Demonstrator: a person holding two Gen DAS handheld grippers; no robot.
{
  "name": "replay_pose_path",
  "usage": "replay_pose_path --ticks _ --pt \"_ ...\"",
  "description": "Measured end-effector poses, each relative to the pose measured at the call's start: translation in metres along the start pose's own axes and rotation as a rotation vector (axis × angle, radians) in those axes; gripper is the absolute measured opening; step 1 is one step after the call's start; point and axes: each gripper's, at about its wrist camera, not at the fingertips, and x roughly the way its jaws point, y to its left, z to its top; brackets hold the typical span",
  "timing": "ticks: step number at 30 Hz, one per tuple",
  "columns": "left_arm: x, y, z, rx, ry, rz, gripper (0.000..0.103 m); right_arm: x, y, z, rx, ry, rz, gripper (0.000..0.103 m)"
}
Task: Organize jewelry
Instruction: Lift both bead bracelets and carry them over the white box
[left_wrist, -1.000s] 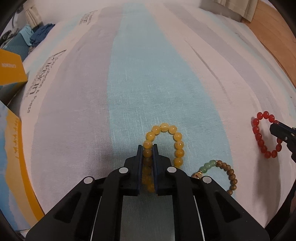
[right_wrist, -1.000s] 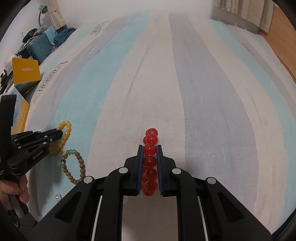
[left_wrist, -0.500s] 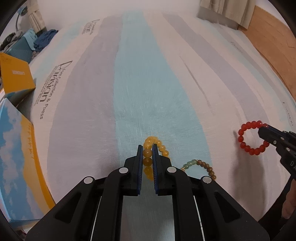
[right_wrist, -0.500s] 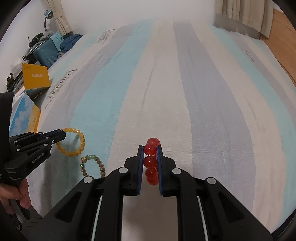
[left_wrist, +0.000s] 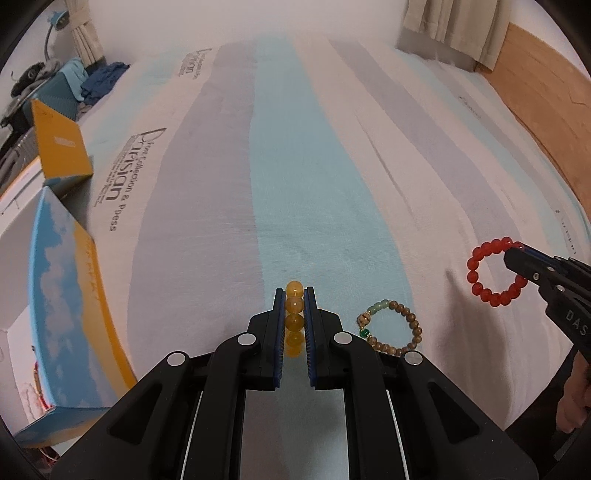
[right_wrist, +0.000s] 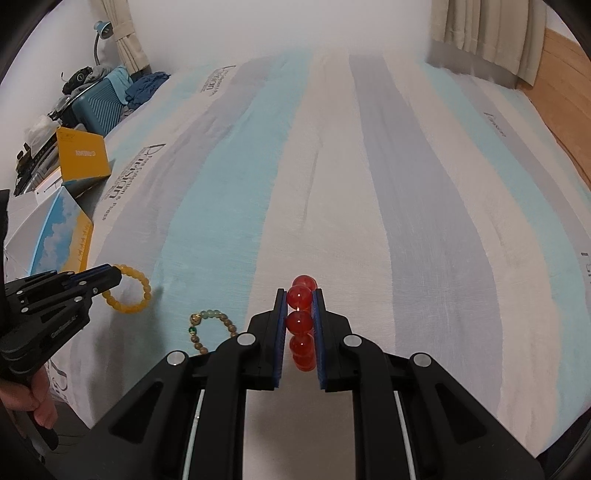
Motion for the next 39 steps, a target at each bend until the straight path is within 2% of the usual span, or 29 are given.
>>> replay_pose_path --ticks 5,13,28,39 --pt "-0.019 0.011 -0.003 -0.012 -0.015 -0.003 0.009 -0.006 0.012 0.003 -0.001 -0.003 -0.005 0.012" --pt "-0.054 0.041 -0.011 -0.037 -0.051 0.032 0.009 -0.016 0.045 0.01 -0.016 -0.019 0.004 0.012" --pt "-0.114 0.116 -0.022 -0.117 -0.099 0.086 0.009 -0.043 0.137 0.026 -0.102 -0.06 0.051 0.013" --pt "-0.164 0.179 -0.029 -0.203 -0.149 0.098 0.009 -0.067 0.208 0.04 -0.17 -0.099 0.1 0.013"
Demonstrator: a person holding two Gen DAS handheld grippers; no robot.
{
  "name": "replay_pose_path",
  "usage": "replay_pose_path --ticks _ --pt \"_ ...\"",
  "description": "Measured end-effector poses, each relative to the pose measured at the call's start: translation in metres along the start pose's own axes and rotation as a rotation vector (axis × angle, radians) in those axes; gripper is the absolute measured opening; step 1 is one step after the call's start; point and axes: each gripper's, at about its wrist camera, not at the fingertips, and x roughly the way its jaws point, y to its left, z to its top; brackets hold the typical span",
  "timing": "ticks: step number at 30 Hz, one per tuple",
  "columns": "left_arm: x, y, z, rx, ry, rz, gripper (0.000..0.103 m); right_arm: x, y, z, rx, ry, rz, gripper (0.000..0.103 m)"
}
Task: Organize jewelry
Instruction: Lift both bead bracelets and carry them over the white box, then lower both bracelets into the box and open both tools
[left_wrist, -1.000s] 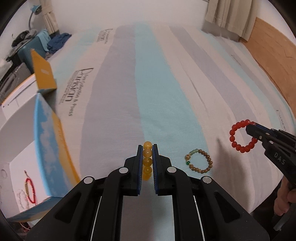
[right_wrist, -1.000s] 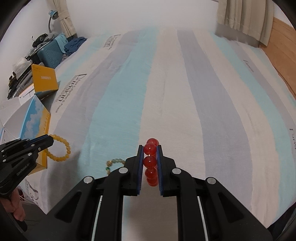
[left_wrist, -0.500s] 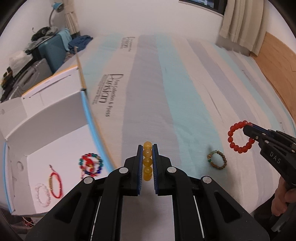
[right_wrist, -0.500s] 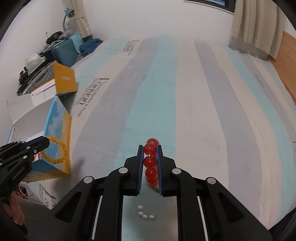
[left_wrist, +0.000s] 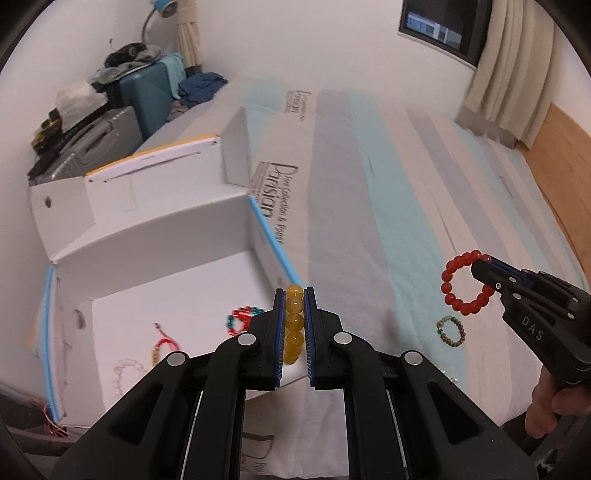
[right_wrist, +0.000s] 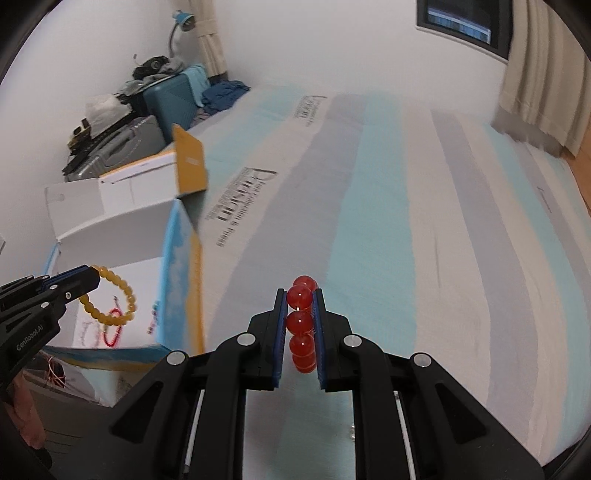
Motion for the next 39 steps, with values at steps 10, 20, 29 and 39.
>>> replay_pose_path --ticks 10,20,29,39 --pt "-0.028 0.065 -0.003 -0.081 0.009 0.071 0.009 -0.013 0.076 0.019 -0.075 -0.022 0.076 0.012" --pt "-0.033 0.131 -0.029 -0.151 0.056 0.125 0.009 -0.005 0.156 0.016 -0.161 -0.004 0.132 0.012" --pt "-0.015 0.165 -0.047 -0.202 0.109 0.137 0.009 0.029 0.196 0.004 -0.198 0.077 0.159 0.013" --pt "0.041 0.184 -0.058 -0.252 0.25 0.135 0.009 0.094 0.217 -0.001 -0.225 0.248 0.143 0.013"
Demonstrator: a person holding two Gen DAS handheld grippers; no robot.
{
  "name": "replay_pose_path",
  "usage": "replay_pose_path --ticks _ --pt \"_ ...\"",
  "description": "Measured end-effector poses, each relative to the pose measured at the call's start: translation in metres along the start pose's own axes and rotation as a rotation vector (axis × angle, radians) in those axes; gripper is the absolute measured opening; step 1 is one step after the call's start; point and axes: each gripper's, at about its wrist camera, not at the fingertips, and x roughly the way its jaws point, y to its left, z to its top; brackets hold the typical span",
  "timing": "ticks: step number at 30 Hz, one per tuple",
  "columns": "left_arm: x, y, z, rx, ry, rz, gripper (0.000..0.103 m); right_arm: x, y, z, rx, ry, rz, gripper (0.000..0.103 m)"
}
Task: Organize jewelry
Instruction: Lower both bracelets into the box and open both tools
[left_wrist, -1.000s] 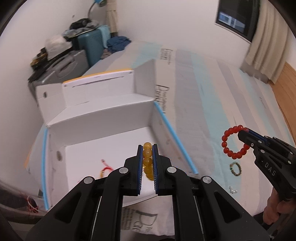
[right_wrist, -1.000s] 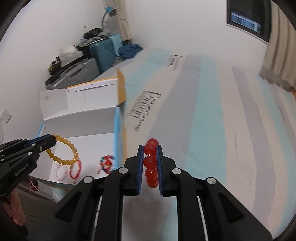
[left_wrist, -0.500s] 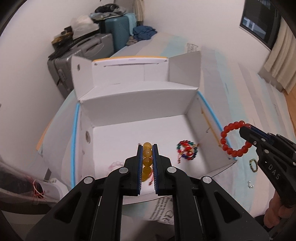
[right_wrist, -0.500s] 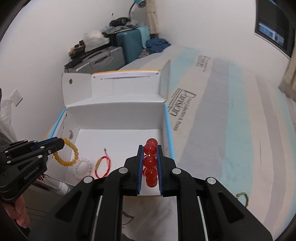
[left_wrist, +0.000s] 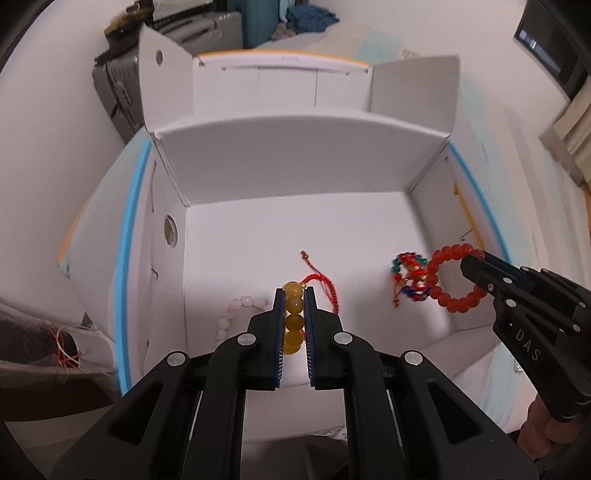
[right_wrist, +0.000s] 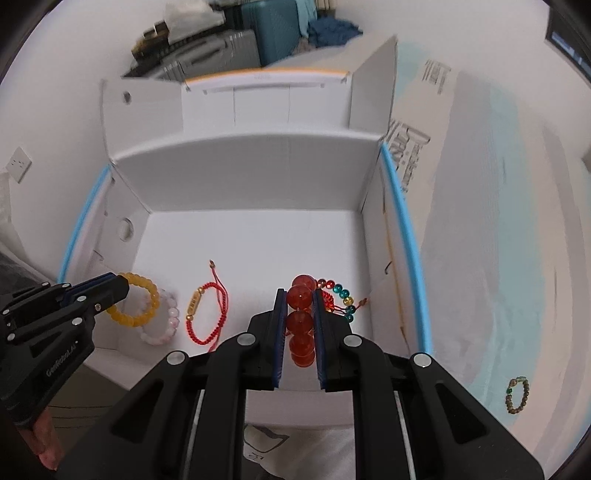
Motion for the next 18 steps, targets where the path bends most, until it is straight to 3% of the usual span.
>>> replay_pose_path --ticks 10,18 --pt "0.051 0.006 0.011 0.012 0.151 0.046 0.009 0.057 -0.002 0.013 -0.007 0.176 -0.011 0.013" --pt "0.068 0.009 0.005 0.012 0.189 0.052 0.009 0.071 0.001 0.008 -0.023 0.197 -0.011 0.013"
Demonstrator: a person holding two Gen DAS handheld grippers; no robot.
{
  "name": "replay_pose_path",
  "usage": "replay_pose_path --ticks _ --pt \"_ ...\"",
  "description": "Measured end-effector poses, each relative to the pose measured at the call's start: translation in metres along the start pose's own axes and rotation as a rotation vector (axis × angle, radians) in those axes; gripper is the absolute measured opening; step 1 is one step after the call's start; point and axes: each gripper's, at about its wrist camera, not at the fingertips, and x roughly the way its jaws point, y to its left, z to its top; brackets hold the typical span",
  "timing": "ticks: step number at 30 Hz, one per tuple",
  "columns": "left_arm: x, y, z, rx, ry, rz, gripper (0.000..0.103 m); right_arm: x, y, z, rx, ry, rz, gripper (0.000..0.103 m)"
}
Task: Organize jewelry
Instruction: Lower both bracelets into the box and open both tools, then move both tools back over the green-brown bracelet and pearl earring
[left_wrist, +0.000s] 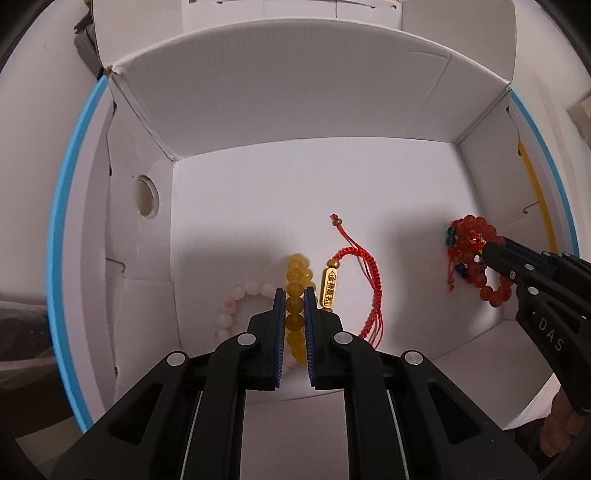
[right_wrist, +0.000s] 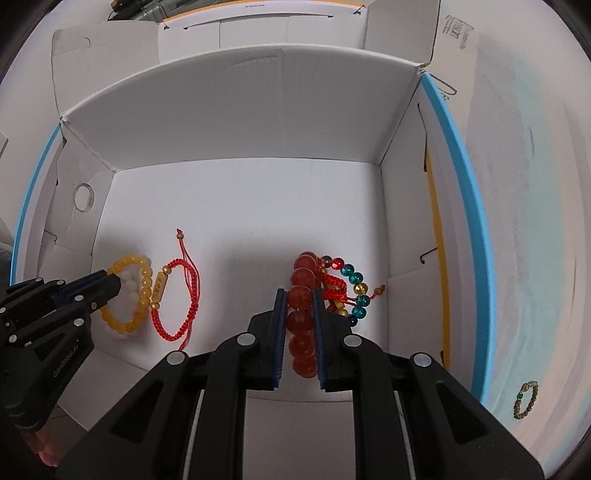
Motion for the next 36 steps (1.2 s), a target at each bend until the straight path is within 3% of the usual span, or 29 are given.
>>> replay_pose_path --ticks 9,11,13,17,19,23,27,36 --pt "-0.01 0.002 -0.001 0.001 -0.039 0.022 0.012 0.001 0.008 -0.005 -0.009 0.0 0.0 0.014" --pt "-0.016 0.005 -0.003 -0.005 -0.059 0.029 0.018 -0.002 0.008 -0.005 -0.01 -0.01 0.001 0.018" --pt "-0.023 0.004 -0.011 -0.011 -0.085 0.04 0.042 -0.005 0.007 -0.006 -0.01 -0.024 0.012 0.03" --pt "-0.038 0.006 -0.018 -0.012 -0.138 0.062 0.05 -0.021 0.007 -0.009 -0.013 -0.072 0.035 0.041" --pt "-0.045 0.006 -0.019 -0.017 -0.155 0.072 0.062 -0.029 0.007 -0.011 -0.017 -0.094 0.041 0.046" --pt "-0.057 0.006 -0.017 -0.012 -0.174 0.081 0.063 -0.046 0.005 -0.015 -0.02 -0.138 0.056 0.051" --pt "-0.072 0.004 -0.026 -0.016 -0.214 0.086 0.075 -0.068 -0.002 -0.019 -0.009 -0.184 0.071 0.059" --pt "-0.11 -0.008 -0.041 -0.028 -0.309 0.079 0.087 -0.104 -0.023 -0.04 0.015 -0.27 0.069 0.068"
